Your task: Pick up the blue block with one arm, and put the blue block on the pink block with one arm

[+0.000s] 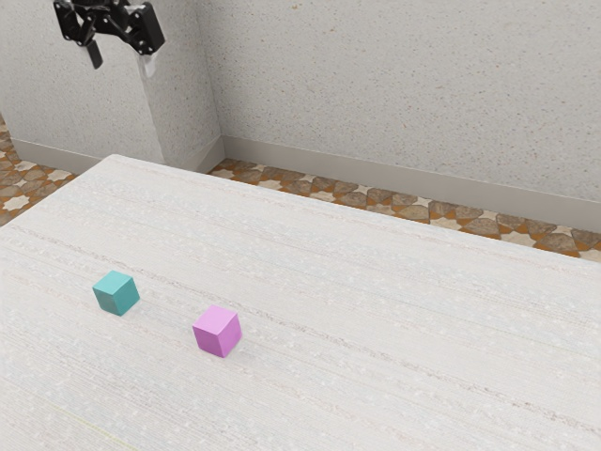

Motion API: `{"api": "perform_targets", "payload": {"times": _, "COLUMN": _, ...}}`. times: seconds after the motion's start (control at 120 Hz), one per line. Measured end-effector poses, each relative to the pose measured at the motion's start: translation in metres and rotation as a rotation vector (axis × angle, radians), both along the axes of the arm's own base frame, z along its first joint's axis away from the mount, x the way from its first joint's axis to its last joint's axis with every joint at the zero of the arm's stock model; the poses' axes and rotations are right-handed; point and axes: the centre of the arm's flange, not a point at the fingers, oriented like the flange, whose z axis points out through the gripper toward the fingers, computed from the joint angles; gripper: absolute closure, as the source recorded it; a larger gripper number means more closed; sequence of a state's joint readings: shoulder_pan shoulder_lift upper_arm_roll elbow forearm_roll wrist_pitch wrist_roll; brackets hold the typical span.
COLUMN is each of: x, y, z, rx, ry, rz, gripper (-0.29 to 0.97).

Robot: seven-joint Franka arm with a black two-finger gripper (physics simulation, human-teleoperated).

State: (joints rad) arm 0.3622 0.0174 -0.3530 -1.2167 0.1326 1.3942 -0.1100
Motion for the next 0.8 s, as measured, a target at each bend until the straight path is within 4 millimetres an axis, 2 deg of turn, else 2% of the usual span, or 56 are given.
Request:
{"api": "perform_targets", "payload": {"times": 0.083, "x": 0.001, "y": 0.000, "z": -0.004, "rx": -0.002, "ry": 0.009, "rz": 0.006, "gripper": 0.00}}
{"api": "perform_targets", "payload": {"times": 0.267, "x": 0.014, "y": -0.002, "z": -0.111, "rx": -0.006, "ry": 0.242, "rz": 0.016, "gripper": 0.00}}
{"api": "perform_targets", "payload": {"times": 0.4, "x": 0.012, "y": -0.005, "z": -0.158, "rx": -0.004, "ry": 0.333, "rz": 0.018, "gripper": 0.00}}
{"api": "perform_targets", "payload": {"times": 0.55, "x": -0.004, "y": -0.002, "z": -0.221, "rx": 0.037, "ry": 0.394, "rz": -0.012, "gripper": 0.00}}
{"api": "perform_targets", "payload": {"times": 0.608, "x": -0.009, "y": 0.016, "z": -0.235, "rx": 0.050, "ry": 0.382, "rz": -0.003, "gripper": 0.00}}
{"api": "perform_targets", "payload": {"times": 0.742, "x": -0.020, "y": 0.096, "z": -0.255, "rx": 0.060, "ry": 0.337, "rz": 0.076, "gripper": 0.00}}
{"api": "perform_targets", "payload": {"times": 0.8, "x": -0.022, "y": 0.121, "z": -0.260, "rx": 0.059, "ry": 0.314, "rz": 0.091, "gripper": 0.00}}
